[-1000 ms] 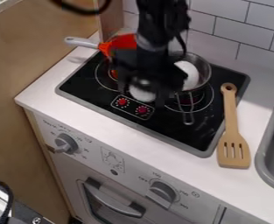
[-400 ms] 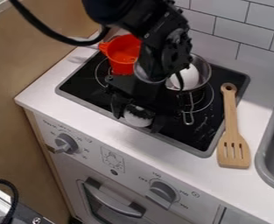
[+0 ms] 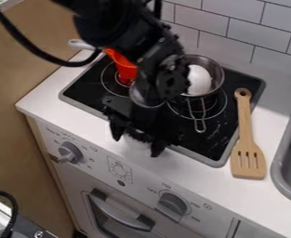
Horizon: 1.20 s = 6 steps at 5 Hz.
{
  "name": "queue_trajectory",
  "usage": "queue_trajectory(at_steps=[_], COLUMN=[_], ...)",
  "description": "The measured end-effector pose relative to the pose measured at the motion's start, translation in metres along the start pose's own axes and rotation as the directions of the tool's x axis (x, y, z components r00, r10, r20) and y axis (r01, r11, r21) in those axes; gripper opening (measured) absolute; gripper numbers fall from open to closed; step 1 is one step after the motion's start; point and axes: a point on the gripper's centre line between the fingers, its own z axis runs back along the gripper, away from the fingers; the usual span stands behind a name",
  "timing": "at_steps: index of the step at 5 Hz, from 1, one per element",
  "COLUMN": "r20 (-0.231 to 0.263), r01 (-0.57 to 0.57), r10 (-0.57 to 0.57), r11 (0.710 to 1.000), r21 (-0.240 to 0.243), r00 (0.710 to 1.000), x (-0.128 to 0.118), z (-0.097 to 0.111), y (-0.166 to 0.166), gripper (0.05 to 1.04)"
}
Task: Remove the white object from the orange pan
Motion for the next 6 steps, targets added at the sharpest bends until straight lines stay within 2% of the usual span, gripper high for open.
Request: queue_trajectory(at_steps=[1,2,3,4,6], r20=[0.019,0.044,0.042,0.03,-0.042], r01=[-0.011,-0.02,-0.017,-0.016,-0.023], r10=[0.012,0.022,0.02,0.017,0.022], r11=[1.0,0.999,0.998,0.998,1.0], r21=[-0.023,-0.043,-0.057,-0.054,-0.018], r00=[1.0,0.999,0.999,0.999,0.999], x=[-0.005,-0.001,0.001,0.006,0.022], z=[-0.007,-0.008,-0.009,-0.005,0.019], y=[0.004,0.004,0.007,0.008,0.004], gripper=[0.854,0.898,1.006,1.001,1.001])
